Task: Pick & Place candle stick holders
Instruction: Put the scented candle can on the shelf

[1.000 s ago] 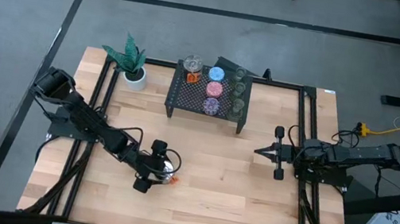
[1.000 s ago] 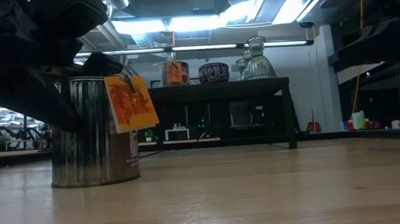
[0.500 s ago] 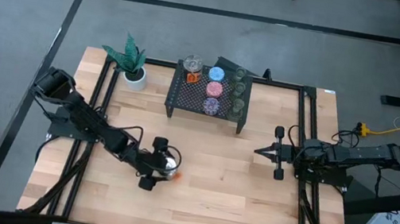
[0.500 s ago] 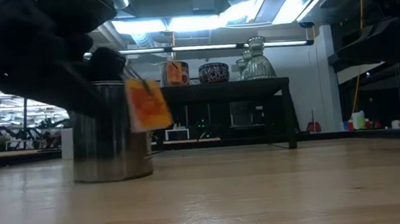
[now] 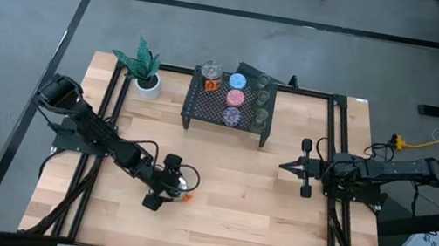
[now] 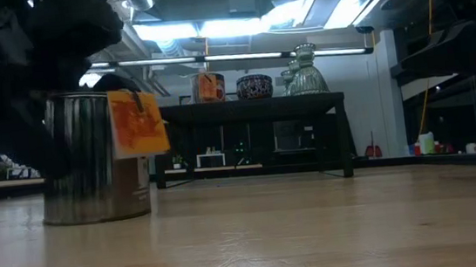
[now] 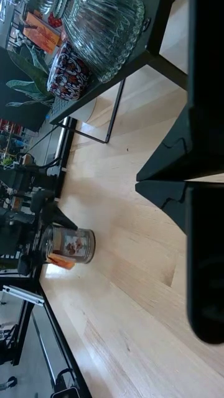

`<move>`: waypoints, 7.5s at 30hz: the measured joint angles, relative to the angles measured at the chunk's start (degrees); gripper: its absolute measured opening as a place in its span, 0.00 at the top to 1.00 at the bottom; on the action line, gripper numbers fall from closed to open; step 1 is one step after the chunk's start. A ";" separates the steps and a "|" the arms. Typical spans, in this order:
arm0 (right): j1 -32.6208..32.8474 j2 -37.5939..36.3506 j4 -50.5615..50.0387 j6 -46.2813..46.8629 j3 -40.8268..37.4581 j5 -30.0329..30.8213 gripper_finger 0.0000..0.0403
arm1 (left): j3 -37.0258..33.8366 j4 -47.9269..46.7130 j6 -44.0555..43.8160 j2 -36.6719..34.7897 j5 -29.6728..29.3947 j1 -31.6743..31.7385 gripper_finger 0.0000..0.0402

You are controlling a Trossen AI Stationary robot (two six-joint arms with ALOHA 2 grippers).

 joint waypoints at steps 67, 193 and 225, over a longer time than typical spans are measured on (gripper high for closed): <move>0.01 0.00 0.01 0.00 -0.02 0.01 0.99 | 36.31 -42.90 -7.07 2.55 -7.71 -17.11 1.00; -0.01 -0.01 0.00 0.00 -0.02 0.01 0.99 | 40.36 -54.22 1.70 2.54 -26.48 -5.76 1.00; 0.00 0.00 0.01 0.00 0.01 0.01 0.99 | 40.47 -45.55 30.67 -4.44 -22.58 24.16 1.00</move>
